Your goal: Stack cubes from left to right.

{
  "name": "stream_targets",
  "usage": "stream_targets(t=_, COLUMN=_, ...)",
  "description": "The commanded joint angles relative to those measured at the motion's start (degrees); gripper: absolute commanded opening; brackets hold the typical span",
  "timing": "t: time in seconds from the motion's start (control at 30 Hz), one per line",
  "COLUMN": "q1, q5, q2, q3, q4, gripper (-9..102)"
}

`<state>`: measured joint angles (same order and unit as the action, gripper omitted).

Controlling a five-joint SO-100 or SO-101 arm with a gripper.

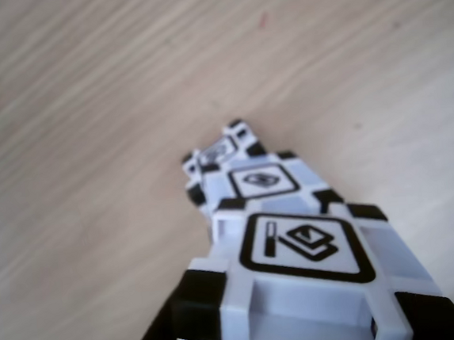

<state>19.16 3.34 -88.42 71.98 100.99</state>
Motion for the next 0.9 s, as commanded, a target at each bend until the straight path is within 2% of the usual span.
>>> stream_targets(t=0.0, q1=0.7, q5=-0.7, q2=-0.8, q3=-1.1, q4=0.3, gripper=0)
stream_targets(t=0.2, q1=0.6, q5=-1.1, q2=-0.6, q3=-0.4, q4=0.3, gripper=2)
stream_targets(t=0.33, q1=0.7, q5=-1.5, q2=-0.9, q3=-0.4, q4=0.3, gripper=23)
stream_targets(t=0.47, q1=0.7, q5=-2.8, q2=-1.0, q3=-0.7, q4=0.2, gripper=33)
stream_targets(t=0.87, q1=-0.3, q5=-4.1, q2=-1.1, q3=-0.4, q4=0.2, gripper=43)
